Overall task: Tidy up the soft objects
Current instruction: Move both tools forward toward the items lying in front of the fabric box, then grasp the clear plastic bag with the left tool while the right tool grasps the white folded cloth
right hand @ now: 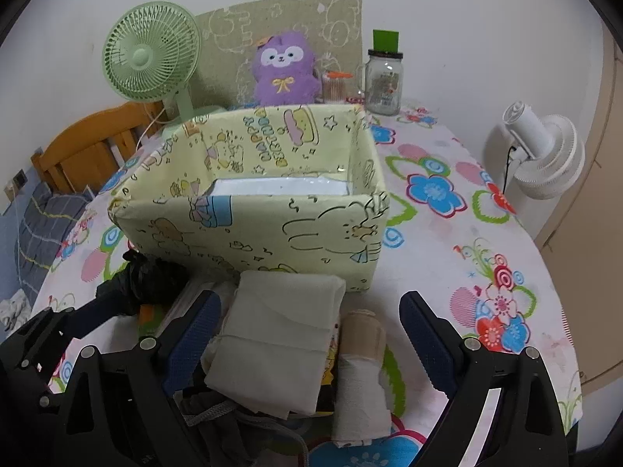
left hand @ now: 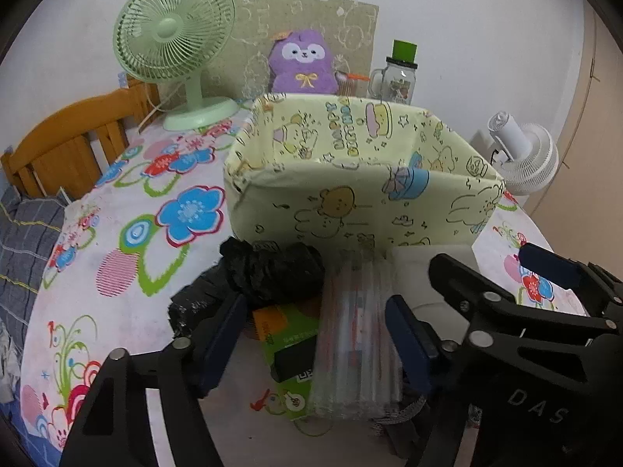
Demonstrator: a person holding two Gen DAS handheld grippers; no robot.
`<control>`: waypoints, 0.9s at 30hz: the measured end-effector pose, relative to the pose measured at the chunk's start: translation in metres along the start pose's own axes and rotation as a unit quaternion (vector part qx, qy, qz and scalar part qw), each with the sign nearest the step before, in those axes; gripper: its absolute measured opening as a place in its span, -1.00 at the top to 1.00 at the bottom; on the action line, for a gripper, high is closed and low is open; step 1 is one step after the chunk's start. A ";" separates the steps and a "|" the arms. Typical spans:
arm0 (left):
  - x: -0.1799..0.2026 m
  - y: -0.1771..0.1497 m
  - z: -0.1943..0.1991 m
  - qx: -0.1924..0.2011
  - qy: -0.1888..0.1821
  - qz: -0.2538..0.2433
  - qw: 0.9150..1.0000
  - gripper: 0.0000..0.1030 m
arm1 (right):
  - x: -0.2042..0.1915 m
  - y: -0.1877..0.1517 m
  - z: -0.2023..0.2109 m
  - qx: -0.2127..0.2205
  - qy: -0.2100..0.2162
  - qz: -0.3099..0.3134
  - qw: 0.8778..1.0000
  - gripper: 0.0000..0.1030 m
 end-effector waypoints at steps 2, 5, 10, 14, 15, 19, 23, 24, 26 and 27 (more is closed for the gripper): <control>0.002 -0.001 -0.003 -0.005 -0.004 -0.002 1.000 -0.33 | -0.001 -0.001 -0.004 -0.006 0.003 0.000 1.000 -0.84; 0.006 -0.003 -0.006 -0.011 -0.010 -0.007 1.000 -0.25 | -0.001 -0.004 -0.013 -0.020 0.008 -0.003 1.000 -0.78; 0.010 -0.008 -0.014 -0.027 -0.027 -0.008 0.999 -0.03 | -0.001 -0.010 -0.025 -0.043 0.022 -0.012 0.999 -0.61; 0.016 -0.010 -0.015 -0.031 -0.035 -0.017 0.999 0.23 | -0.006 -0.011 -0.028 -0.051 0.038 -0.013 0.998 -0.31; 0.016 -0.010 -0.016 -0.031 -0.037 -0.018 0.999 0.29 | -0.007 -0.011 -0.028 -0.050 0.035 -0.012 0.998 -0.30; 0.021 -0.009 -0.016 -0.031 -0.045 -0.024 0.998 0.38 | -0.011 -0.012 -0.027 -0.055 0.059 -0.016 0.997 0.18; 0.021 -0.009 -0.015 -0.030 -0.045 -0.021 0.998 0.45 | -0.015 -0.011 -0.022 -0.049 0.057 -0.008 0.997 0.35; 0.021 -0.009 -0.014 -0.029 -0.045 -0.019 0.998 0.48 | -0.015 -0.011 -0.021 -0.047 0.056 -0.008 0.997 0.37; 0.022 -0.009 -0.013 -0.027 -0.045 -0.017 0.998 0.52 | -0.015 -0.010 -0.018 -0.042 0.055 -0.006 0.998 0.48; 0.022 -0.009 -0.013 -0.026 -0.045 -0.018 0.998 0.53 | -0.016 -0.009 -0.016 -0.037 0.056 -0.007 0.998 0.50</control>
Point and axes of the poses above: each gripper's, at about its wrist camera, not at the fingertips, and z roughly against the way its jaws point, x to its right, y to its top, the point moved 7 cm from there along -z, roughly the way its jaws point, and after that the axes turned 1 degree about -x, right-handed, at the moved point
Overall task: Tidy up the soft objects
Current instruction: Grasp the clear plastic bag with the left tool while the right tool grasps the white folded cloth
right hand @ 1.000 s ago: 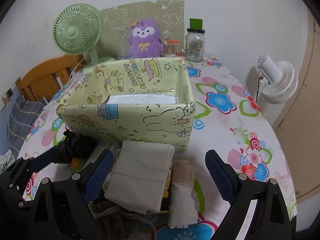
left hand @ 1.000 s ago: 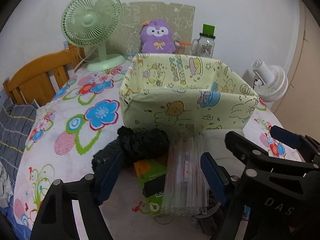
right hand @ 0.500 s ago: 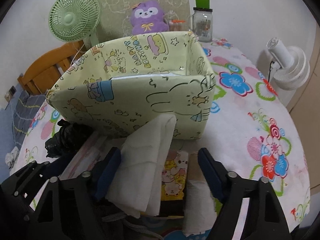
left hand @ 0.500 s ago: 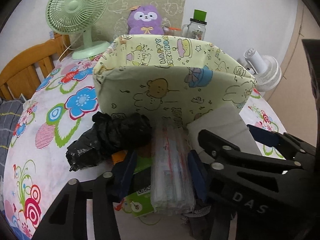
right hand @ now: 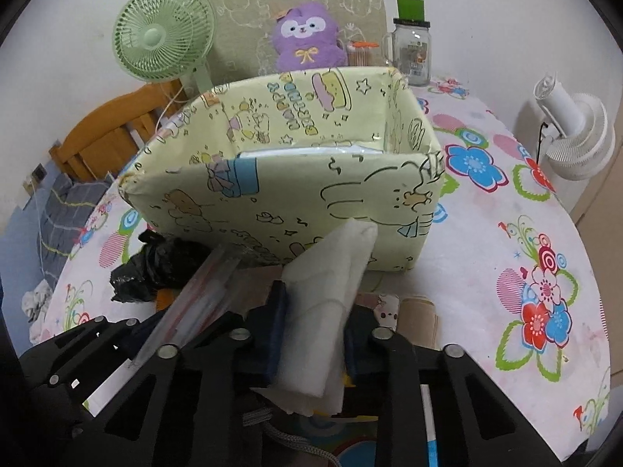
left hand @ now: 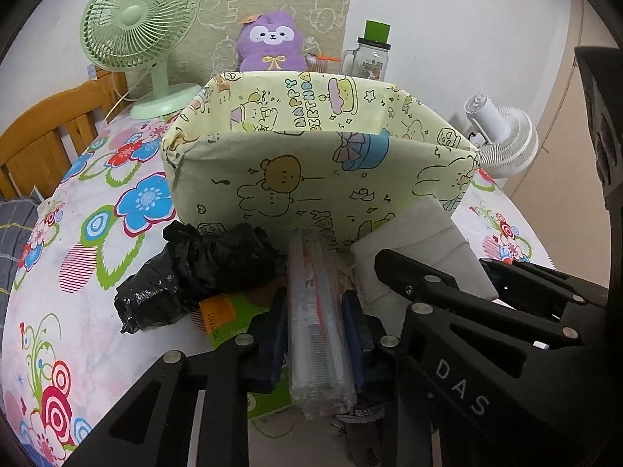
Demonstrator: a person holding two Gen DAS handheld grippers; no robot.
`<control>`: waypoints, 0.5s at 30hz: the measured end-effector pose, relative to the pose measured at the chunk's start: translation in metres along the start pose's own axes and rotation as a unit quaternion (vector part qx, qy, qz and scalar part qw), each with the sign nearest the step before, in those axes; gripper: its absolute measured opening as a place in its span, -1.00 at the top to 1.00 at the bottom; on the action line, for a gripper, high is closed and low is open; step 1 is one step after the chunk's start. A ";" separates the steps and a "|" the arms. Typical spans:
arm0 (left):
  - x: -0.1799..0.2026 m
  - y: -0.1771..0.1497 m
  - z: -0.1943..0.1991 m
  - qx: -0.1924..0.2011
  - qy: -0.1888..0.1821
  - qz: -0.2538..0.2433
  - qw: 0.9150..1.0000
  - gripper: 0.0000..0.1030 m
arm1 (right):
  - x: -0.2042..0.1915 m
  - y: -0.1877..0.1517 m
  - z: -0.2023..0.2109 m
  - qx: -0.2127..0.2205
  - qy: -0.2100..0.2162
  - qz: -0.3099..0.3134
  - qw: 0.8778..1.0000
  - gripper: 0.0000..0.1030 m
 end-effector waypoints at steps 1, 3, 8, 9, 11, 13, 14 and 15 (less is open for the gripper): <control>0.000 0.000 0.001 0.002 -0.001 0.000 1.000 0.54 | -0.001 0.000 0.002 0.002 0.000 0.002 1.000 0.51; 0.000 0.001 0.005 0.006 -0.002 0.004 1.000 0.57 | -0.001 0.002 0.006 0.008 -0.004 0.004 1.000 0.53; 0.000 0.004 0.012 0.018 0.001 0.002 1.000 0.60 | 0.001 0.004 0.017 0.020 -0.007 0.003 1.000 0.56; 0.000 0.005 0.013 0.020 0.002 0.003 1.000 0.60 | 0.001 0.005 0.020 0.023 -0.008 0.003 1.000 0.56; 0.000 0.006 0.016 0.023 0.003 0.005 1.000 0.60 | 0.003 0.005 0.023 0.027 -0.009 0.000 1.000 0.56; 0.000 0.007 0.020 0.027 0.005 0.004 1.000 0.60 | 0.004 0.006 0.028 0.033 -0.012 -0.001 0.999 0.58; 0.001 0.007 0.022 0.030 0.005 0.003 1.000 0.60 | 0.004 0.007 0.030 0.036 -0.012 -0.001 0.999 0.59; 0.002 0.008 0.024 0.032 0.006 0.002 0.999 0.60 | 0.005 0.008 0.033 0.039 -0.012 -0.001 0.999 0.59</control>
Point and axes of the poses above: each gripper's, at about its wrist camera, not at the fingertips, and z roughly against the way its jaws point, x to its right, y to its top, the point moved 7 cm from there along -z, roughly the way its jaws point, and after that the axes turned 1 degree about -x, right-handed, at the moved point
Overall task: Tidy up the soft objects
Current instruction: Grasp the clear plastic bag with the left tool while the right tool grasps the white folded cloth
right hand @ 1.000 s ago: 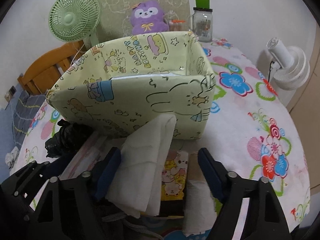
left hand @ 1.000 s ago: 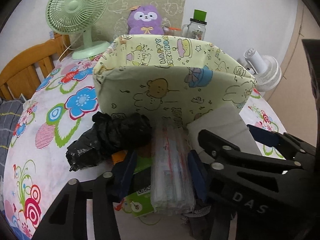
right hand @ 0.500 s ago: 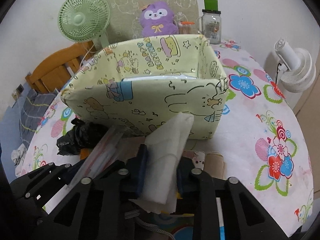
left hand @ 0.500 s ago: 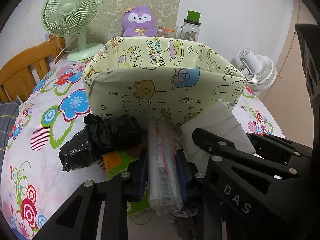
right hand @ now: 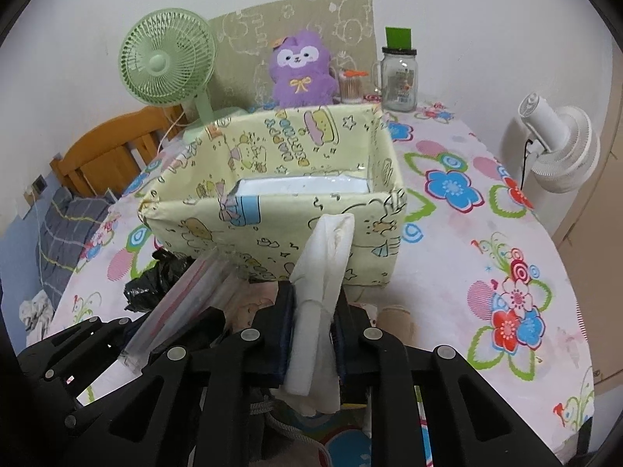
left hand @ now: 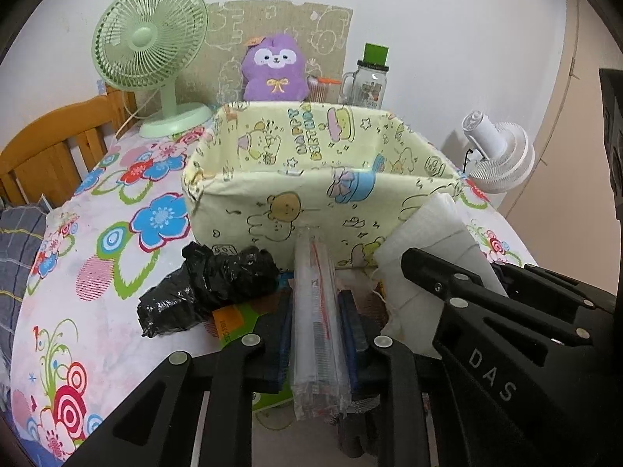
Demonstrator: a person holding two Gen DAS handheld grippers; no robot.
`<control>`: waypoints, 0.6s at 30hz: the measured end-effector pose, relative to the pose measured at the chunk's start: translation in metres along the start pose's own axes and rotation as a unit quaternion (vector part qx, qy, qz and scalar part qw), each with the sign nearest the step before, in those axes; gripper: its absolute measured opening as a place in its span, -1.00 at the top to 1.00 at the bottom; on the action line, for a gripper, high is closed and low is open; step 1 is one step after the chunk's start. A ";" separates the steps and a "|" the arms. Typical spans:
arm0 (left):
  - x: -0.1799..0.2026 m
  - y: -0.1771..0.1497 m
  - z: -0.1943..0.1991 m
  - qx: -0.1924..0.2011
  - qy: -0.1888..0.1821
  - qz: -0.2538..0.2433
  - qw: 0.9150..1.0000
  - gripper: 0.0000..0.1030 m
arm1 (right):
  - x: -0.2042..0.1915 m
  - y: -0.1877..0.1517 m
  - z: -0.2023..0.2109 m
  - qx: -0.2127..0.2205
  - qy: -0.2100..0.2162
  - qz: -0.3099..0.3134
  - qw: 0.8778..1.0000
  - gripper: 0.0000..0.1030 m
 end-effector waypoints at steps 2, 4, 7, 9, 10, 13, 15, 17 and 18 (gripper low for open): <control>0.002 0.002 0.005 0.006 0.000 -0.002 1.000 0.60 | 0.000 0.002 0.007 0.007 0.000 0.000 1.000 0.60; 0.004 0.004 0.010 0.011 0.001 -0.004 1.000 0.60 | 0.000 0.004 0.015 0.016 0.004 -0.001 1.000 0.60; 0.005 0.008 0.018 0.020 0.003 -0.004 1.000 0.60 | -0.001 0.009 0.027 0.029 0.001 0.003 1.000 0.60; 0.006 0.011 0.025 0.029 0.004 -0.003 1.000 0.60 | -0.001 0.012 0.034 0.036 -0.001 0.006 0.999 0.60; 0.007 0.013 0.029 0.034 0.005 -0.004 0.999 0.60 | -0.002 0.013 0.037 0.039 -0.002 0.006 0.999 0.60; 0.009 0.016 0.038 0.042 0.007 -0.006 0.999 0.60 | -0.003 0.016 0.046 0.047 -0.003 0.007 0.999 0.60; 0.010 0.019 0.044 0.048 0.010 -0.009 0.999 0.60 | -0.003 0.019 0.052 0.053 -0.003 0.008 0.999 0.60; 0.011 0.021 0.049 0.054 0.011 -0.010 0.998 0.60 | -0.004 0.021 0.056 0.057 -0.003 0.010 0.998 0.60; 0.011 0.022 0.052 0.056 0.012 -0.011 0.998 0.60 | -0.004 0.022 0.058 0.059 -0.004 0.010 0.998 0.60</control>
Point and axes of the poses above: each gripper's, at about its wrist camera, not at the fingertips, and z roughly against the way its jaws point, x to its right, y to its top, the point moved 7 cm from there along -z, roughly the way its jaws point, and after that the axes turned 1 degree about -x, right-handed, at the moved point
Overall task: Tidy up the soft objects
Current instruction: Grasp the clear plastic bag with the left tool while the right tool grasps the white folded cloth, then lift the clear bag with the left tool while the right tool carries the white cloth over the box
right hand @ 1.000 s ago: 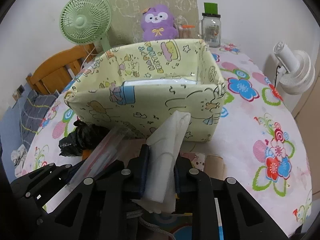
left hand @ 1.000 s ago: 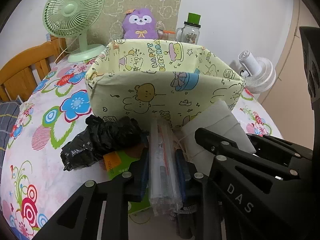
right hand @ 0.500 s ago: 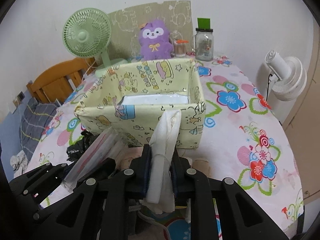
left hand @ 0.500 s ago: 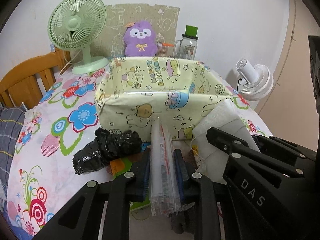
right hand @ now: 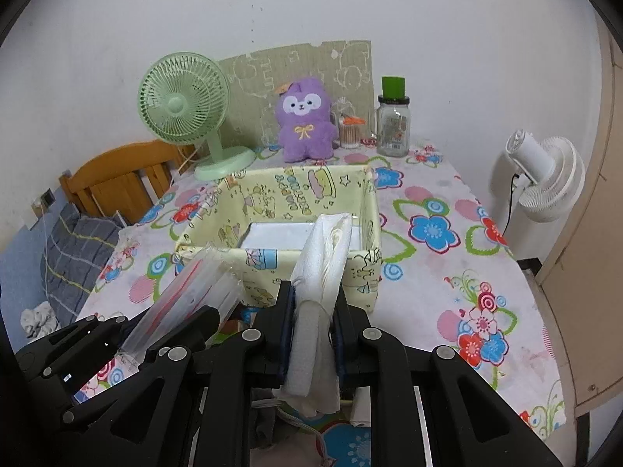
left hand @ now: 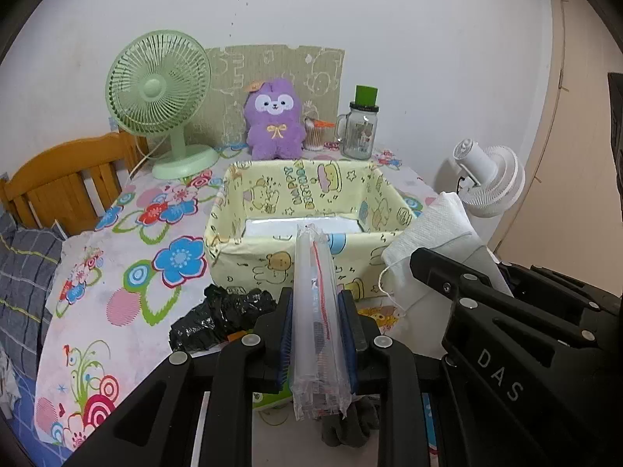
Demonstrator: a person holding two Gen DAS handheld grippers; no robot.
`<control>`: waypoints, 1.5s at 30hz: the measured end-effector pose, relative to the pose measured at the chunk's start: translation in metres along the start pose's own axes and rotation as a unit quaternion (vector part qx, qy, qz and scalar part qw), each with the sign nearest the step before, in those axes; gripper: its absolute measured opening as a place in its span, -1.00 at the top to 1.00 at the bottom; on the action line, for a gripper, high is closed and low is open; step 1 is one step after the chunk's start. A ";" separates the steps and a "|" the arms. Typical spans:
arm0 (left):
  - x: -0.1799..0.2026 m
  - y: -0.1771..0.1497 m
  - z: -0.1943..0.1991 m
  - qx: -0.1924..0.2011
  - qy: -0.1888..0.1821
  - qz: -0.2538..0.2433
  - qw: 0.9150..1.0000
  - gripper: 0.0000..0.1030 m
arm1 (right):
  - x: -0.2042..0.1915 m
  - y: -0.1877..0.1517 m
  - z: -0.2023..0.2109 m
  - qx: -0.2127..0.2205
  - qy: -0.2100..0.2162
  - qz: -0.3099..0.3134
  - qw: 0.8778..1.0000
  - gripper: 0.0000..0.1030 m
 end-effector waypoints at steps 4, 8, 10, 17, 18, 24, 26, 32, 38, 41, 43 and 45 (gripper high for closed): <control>0.002 0.005 0.007 0.007 0.003 -0.003 1.000 0.60 | 0.000 0.004 0.007 0.007 -0.001 0.001 1.000 0.60; 0.005 0.010 0.013 0.014 0.004 -0.006 1.000 0.60 | -0.002 0.010 0.014 0.013 -0.001 0.004 1.000 0.60; 0.004 0.012 0.015 0.017 0.005 -0.007 1.000 0.60 | -0.002 0.013 0.016 0.017 0.000 0.005 1.000 0.60; 0.005 0.025 0.020 0.027 0.012 -0.012 0.999 0.60 | -0.002 0.025 0.018 0.024 -0.001 0.009 1.000 0.60; 0.005 0.026 0.020 0.027 0.012 -0.012 0.999 0.60 | -0.002 0.027 0.018 0.025 0.000 0.009 1.000 0.60; 0.005 0.037 0.020 0.033 0.013 -0.015 0.999 0.60 | 0.001 0.037 0.018 0.032 -0.006 0.009 0.999 0.60; 0.006 0.042 0.018 0.035 0.013 -0.016 0.999 0.60 | 0.002 0.041 0.017 0.034 -0.008 0.009 0.999 0.60; 0.004 0.053 0.011 0.036 0.013 -0.018 0.999 0.60 | 0.001 0.053 0.008 0.035 -0.008 0.010 0.999 0.60; -0.001 0.063 0.000 0.037 0.016 -0.017 0.999 0.60 | 0.001 0.062 -0.003 0.034 -0.007 0.011 0.999 0.60; -0.005 0.067 -0.006 0.037 0.018 -0.016 0.999 0.60 | 0.000 0.069 -0.011 0.033 -0.007 0.013 0.999 0.60; -0.007 0.070 -0.009 0.036 0.018 -0.015 0.999 0.60 | 0.000 0.073 -0.016 0.032 -0.007 0.013 0.999 0.60; -0.009 0.074 -0.014 0.036 0.020 -0.014 0.999 0.60 | 0.000 0.078 -0.023 0.032 -0.007 0.014 0.999 0.60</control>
Point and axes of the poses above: each gripper's, at about its wrist camera, not at the fingertips, and z roughly against the way its jaws point, x to its right, y to its top, the point moved 7 cm from there along -z, roughly the way its jaws point, and after that the axes turned 1 degree about -x, right-handed, at the moved point
